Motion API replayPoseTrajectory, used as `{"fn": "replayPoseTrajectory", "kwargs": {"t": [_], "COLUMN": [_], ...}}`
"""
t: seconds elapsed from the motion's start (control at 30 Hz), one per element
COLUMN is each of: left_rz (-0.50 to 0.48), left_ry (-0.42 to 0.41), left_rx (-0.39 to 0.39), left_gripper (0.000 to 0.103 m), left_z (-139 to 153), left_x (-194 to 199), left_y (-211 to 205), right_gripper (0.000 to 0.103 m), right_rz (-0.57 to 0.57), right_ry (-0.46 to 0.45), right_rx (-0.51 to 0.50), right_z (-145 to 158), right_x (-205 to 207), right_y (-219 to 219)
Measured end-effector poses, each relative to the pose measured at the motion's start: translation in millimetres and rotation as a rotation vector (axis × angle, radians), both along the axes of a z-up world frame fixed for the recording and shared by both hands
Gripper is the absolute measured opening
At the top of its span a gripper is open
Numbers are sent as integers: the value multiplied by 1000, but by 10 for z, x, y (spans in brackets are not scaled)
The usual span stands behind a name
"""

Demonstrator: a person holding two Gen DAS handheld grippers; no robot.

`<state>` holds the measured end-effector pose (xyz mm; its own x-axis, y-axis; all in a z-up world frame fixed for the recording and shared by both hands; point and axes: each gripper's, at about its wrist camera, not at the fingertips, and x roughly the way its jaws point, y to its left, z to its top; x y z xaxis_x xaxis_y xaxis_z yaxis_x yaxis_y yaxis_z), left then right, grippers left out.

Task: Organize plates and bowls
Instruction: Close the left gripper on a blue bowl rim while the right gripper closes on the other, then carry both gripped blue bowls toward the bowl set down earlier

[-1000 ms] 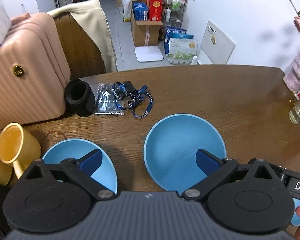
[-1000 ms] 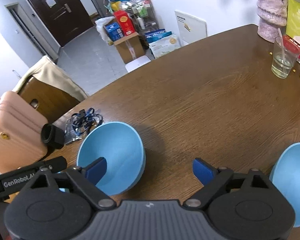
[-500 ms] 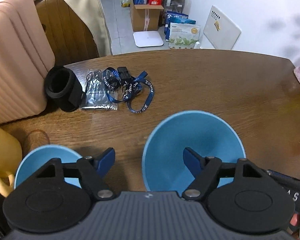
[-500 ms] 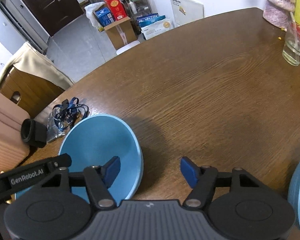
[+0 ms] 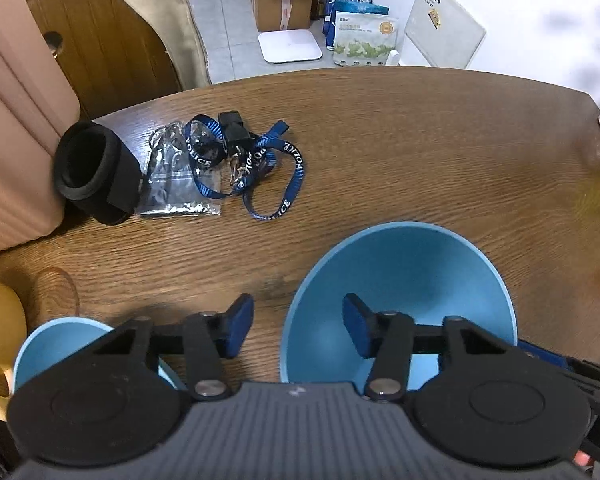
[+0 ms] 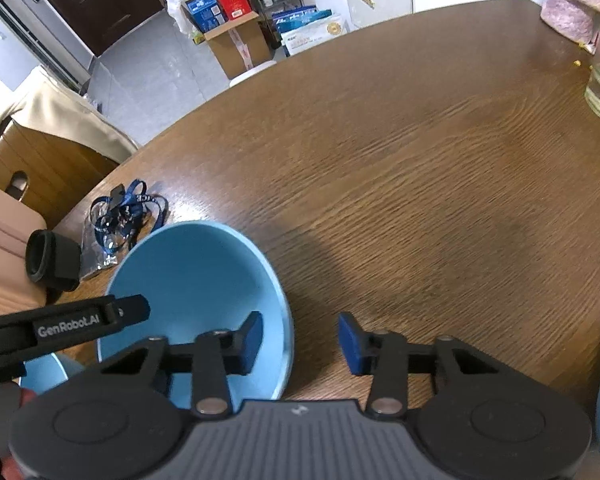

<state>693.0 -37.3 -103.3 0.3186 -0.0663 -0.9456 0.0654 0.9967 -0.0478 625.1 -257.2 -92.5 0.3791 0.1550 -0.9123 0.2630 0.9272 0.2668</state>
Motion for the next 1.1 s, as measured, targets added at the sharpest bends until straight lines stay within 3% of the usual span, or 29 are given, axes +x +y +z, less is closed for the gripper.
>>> {"fn": "replayPoseTrajectory", "kwargs": {"t": [0.23,0.33,0.7,1.1], "left_rz": [-8,-10,9,2], "left_ry": [21,30,6,-23], "left_rx": [9,14,26,22], "left_gripper": [31,30,18,17], "left_z": [-89,-140,-157,-97], "left_x": [33,40,30,-31], "left_y": [-56,-79,-55,-52], "right_gripper": [15,11,6,6], "right_rz": [19,19,7,8], "right_ry": [22,26,23,1], "right_rx": [12,13,17,5], "right_z": [-113,-148,-215,-205], "right_x": [71,96,81,39], "right_y": [101,117,89,112]}}
